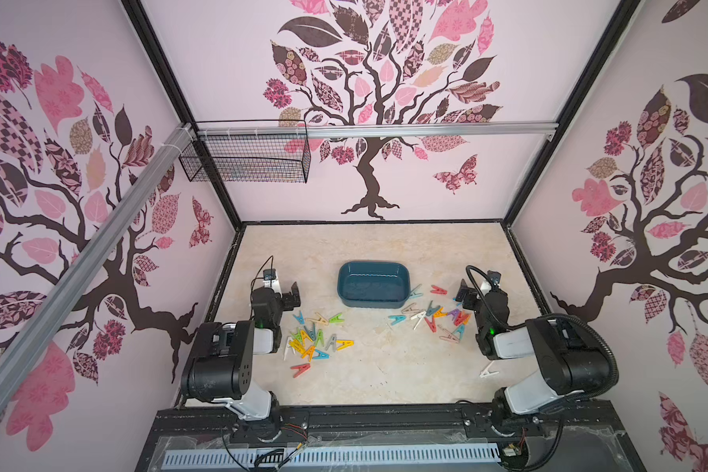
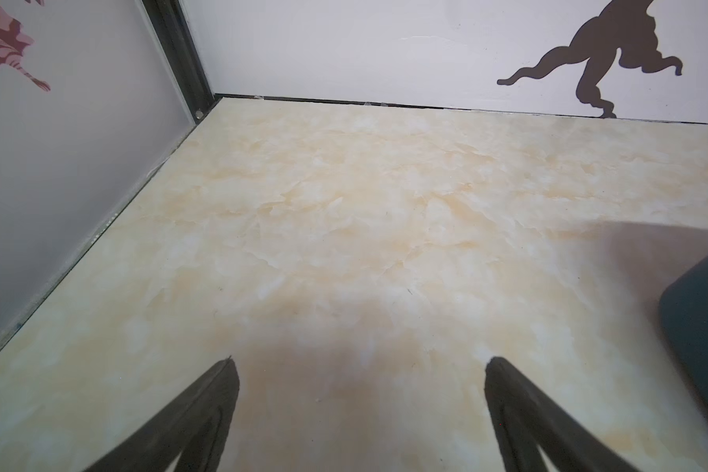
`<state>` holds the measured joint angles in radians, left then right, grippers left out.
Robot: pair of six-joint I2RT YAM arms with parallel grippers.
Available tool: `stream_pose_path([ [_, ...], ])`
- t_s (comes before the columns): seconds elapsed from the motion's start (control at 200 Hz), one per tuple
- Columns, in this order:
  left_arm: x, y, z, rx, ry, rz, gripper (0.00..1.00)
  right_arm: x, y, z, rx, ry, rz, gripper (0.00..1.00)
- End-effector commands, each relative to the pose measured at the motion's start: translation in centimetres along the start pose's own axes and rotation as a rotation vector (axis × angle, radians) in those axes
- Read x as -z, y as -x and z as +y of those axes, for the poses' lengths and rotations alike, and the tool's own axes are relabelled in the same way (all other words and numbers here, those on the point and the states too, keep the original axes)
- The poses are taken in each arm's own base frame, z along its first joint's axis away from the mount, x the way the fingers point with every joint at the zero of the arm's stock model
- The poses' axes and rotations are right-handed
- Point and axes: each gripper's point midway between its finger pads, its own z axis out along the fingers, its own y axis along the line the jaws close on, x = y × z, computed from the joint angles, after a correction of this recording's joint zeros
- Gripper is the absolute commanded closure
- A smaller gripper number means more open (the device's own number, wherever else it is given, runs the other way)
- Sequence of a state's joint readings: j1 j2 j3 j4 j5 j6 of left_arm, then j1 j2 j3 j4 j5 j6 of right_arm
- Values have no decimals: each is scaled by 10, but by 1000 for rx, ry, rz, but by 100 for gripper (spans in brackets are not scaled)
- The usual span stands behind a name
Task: Put the clothespins into the storage box
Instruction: Pick up the clothespin from the center of the board.
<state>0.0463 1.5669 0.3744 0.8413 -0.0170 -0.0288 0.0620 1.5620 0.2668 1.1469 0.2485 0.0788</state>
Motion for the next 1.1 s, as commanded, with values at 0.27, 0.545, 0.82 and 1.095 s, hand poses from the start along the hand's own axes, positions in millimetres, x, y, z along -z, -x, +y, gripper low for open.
stream_pose_path([
  [0.27, -2, 15, 0, 3, -5, -37, 2, -1, 11, -1, -10, -1, -31, 0],
  [0.545, -2, 14, 0, 4, -4, -35, 2, -1, 11, 0, -10, 0, -32, 0],
  [0.82, -2, 14, 0, 6, -6, -36, 2, -1, 11, -1, -11, -2, -33, 0],
  [1.095, -1, 18, -2, -9, 15, -54, 2, 4, 22, 12, 23, 58, -72, 0],
])
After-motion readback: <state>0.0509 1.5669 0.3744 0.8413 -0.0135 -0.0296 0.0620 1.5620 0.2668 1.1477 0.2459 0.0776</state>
